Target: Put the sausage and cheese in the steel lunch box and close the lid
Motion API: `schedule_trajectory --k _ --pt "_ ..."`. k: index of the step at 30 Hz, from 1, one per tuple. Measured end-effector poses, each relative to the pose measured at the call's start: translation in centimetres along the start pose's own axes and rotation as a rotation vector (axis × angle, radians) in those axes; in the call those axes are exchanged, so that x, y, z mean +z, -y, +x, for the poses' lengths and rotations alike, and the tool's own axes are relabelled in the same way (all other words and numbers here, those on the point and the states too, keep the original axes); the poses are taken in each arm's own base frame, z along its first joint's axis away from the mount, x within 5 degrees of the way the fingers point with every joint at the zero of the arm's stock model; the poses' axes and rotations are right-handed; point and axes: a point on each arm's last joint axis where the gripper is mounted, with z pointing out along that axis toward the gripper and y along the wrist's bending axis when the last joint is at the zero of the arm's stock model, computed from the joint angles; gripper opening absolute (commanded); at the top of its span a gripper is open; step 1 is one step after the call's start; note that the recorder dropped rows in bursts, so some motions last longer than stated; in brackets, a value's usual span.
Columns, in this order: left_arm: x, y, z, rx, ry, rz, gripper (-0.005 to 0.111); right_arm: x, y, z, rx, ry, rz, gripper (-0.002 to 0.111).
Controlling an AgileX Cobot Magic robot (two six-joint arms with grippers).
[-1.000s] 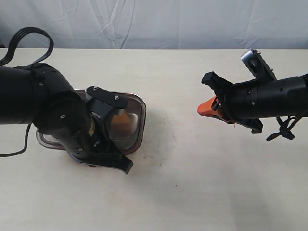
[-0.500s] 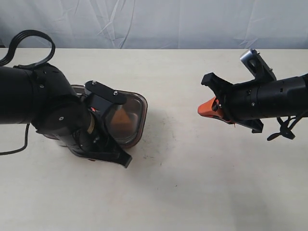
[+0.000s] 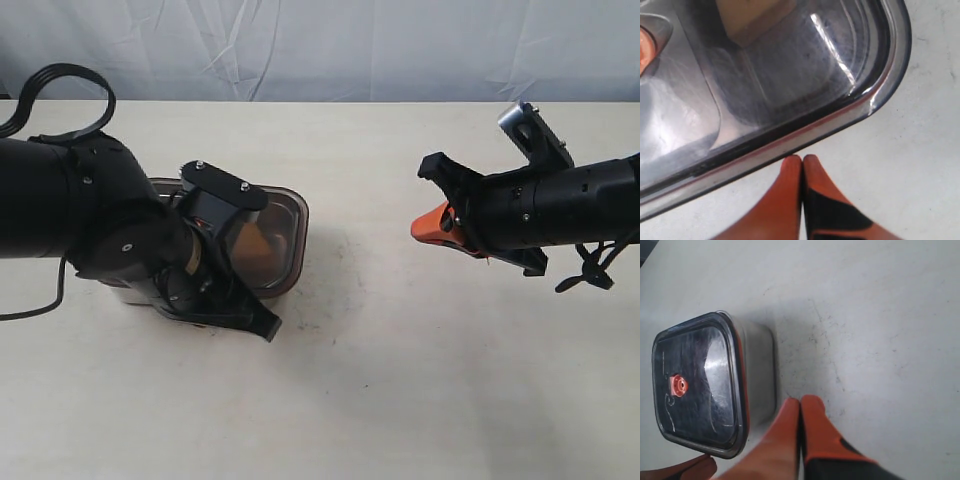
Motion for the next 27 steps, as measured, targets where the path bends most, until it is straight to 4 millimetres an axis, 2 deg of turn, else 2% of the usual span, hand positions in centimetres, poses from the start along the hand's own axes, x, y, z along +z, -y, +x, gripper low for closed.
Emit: schedule_trajectory --k 22,27 --pt "-0.4 -0.6 -0.4 -0.018 0.047 -0.059 0.0 0.0 -0.1 0.1 -0.003 -0.015 -0.015 0.0" --pt "-0.3 -1.4 -0.5 -0.044 0.041 -0.069 0.0 0.0 -0.3 0.3 -0.003 -0.032 -0.033 0.0"
